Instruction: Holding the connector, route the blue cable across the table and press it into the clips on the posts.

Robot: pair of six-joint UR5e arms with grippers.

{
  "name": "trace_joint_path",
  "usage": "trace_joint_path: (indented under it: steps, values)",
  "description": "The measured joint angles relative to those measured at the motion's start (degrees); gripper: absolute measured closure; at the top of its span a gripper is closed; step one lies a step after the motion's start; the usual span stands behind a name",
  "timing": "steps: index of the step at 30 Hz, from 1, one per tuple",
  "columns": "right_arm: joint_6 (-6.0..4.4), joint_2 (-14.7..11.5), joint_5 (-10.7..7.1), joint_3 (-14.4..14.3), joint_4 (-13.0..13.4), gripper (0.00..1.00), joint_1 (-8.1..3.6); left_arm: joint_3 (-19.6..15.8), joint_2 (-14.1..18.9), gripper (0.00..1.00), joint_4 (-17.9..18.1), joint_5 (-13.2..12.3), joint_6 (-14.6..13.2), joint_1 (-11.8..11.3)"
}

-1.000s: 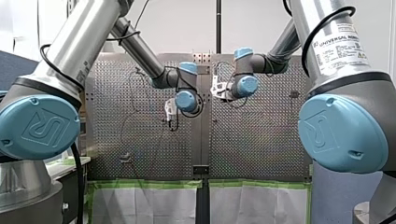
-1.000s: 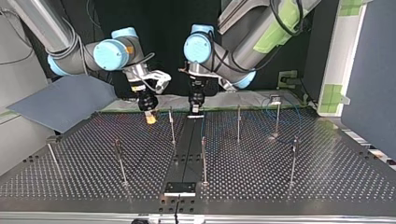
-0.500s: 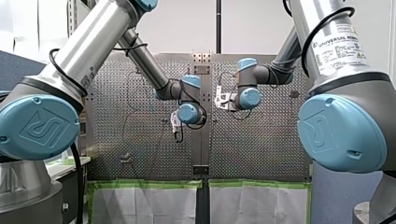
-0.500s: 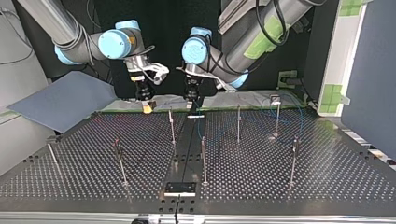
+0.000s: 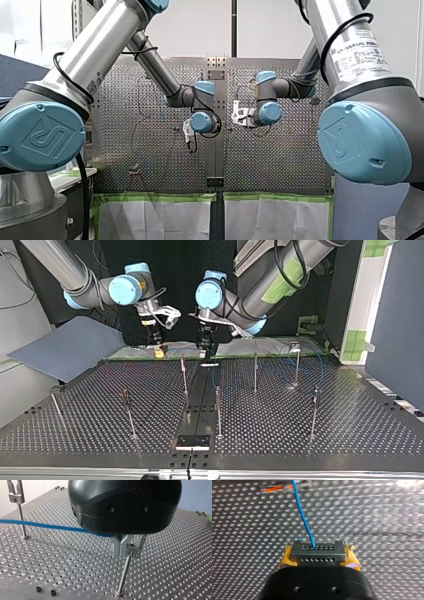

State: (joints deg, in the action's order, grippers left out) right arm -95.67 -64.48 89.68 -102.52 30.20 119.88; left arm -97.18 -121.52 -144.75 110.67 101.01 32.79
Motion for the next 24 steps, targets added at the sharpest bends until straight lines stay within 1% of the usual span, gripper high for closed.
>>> trace_joint_path:
  steps: [4,9,13,18,21,24]
  values:
    - [-0.28,1.1,-0.98,0.1,0.5,1.00,-0.78,0.0,-0.8,1.00,0.5,-0.6,0.1,-0.1]
    - [-1.36,1.6,-3.24,0.7,0.9,1.00,-2.16,0.1,-2.0,1.00,1.8,-1.3,0.2,-0.3]
    - [-1.93,2.1,-4.18,1.1,0.9,1.00,-3.32,0.3,-2.2,1.00,2.5,-1.6,0.4,-0.4]
    - [-2.12,3.9,-5.90,2.0,0.9,1.00,-4.86,1.2,-2.3,1.00,2.9,-2.3,0.8,-0.9]
    - [-2.15,4.4,-6.50,2.2,0.9,1.00,-5.60,2.2,-2.6,1.00,2.5,-2.8,1.0,-1.1]
    - [-2.19,4.6,-6.86,2.6,0.8,1.00,-6.32,3.3,-3.9,1.00,1.5,-3.1,1.1,-1.0]
